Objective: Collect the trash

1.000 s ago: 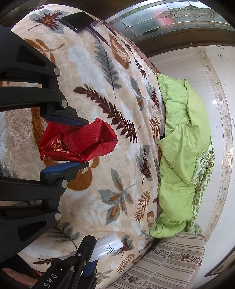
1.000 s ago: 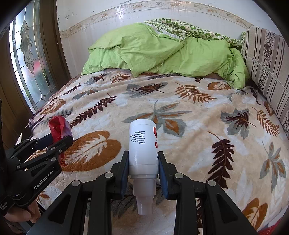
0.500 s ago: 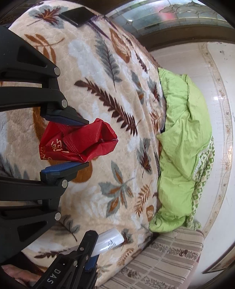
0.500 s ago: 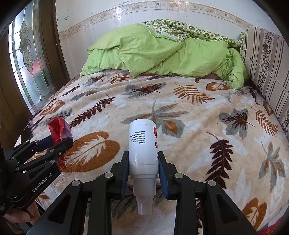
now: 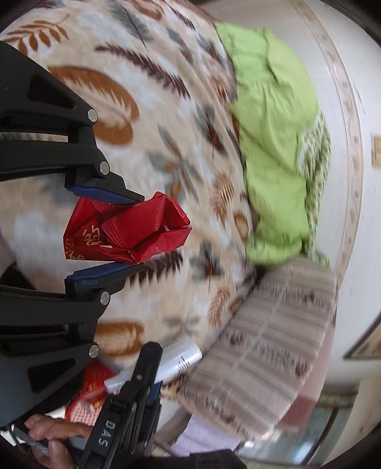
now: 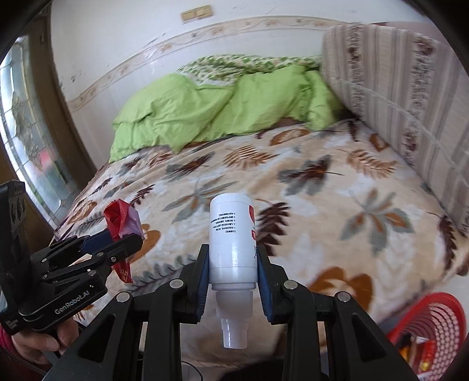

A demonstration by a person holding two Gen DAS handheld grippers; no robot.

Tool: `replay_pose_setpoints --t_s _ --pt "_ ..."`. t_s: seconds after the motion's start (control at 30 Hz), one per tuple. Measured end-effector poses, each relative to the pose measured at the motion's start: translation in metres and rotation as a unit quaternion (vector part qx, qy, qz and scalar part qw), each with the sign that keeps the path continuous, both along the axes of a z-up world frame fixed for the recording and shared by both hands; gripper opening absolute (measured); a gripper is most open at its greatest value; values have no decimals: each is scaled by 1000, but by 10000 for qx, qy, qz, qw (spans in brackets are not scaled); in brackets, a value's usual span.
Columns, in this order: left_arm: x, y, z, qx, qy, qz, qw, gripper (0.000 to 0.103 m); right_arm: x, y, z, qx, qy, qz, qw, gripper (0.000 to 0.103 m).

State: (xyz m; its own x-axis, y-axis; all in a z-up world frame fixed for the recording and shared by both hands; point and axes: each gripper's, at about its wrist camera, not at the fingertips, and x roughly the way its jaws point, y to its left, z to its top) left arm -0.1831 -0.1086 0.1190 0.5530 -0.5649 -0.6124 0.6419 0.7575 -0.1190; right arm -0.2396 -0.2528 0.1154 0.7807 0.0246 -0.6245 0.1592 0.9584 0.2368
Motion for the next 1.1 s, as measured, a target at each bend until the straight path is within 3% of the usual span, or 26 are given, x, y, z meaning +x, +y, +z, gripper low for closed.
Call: replay_pose_setpoints --t_s 0.13,0.27,0.47,0.57,0.6,0.73,0.87,0.97,1.1 --pt "-31 -54 20 -141 109 -847 9962 36 -51 -48 11 78 -66 -625 9980 31" --pt "-60 -113 31 -214 355 -1674 9850 37 -109 -105 11 256 -23 -1480 9886 31" --pt "-100 -198 18 -50 1029 -2687 9577 37 -171 -161 -5 434 173 -2430 9689 31" --pt "-116 -226 5 201 1150 -2891 9501 49 -191 -180 -21 624 400 -2783 9576 32" --pt "-118 -232 2 255 1181 -2895 9495 50 -195 -186 -26 702 483 -2876 9539 36" --pt "-114 -227 -2 255 1290 -2817 9505 53 -206 -193 -30 691 610 -3034 9484 41" --pt "-105 -204 13 148 967 -2542 9622 58 -204 -180 -18 344 562 -3074 9493 48" --pt "-96 -173 28 -1 685 -2200 9731 75 -193 -158 -2 -161 570 -3211 9452 62" --pt "-83 -118 43 -70 262 -1537 9877 82 -177 -114 20 -1031 543 -3647 9238 84"
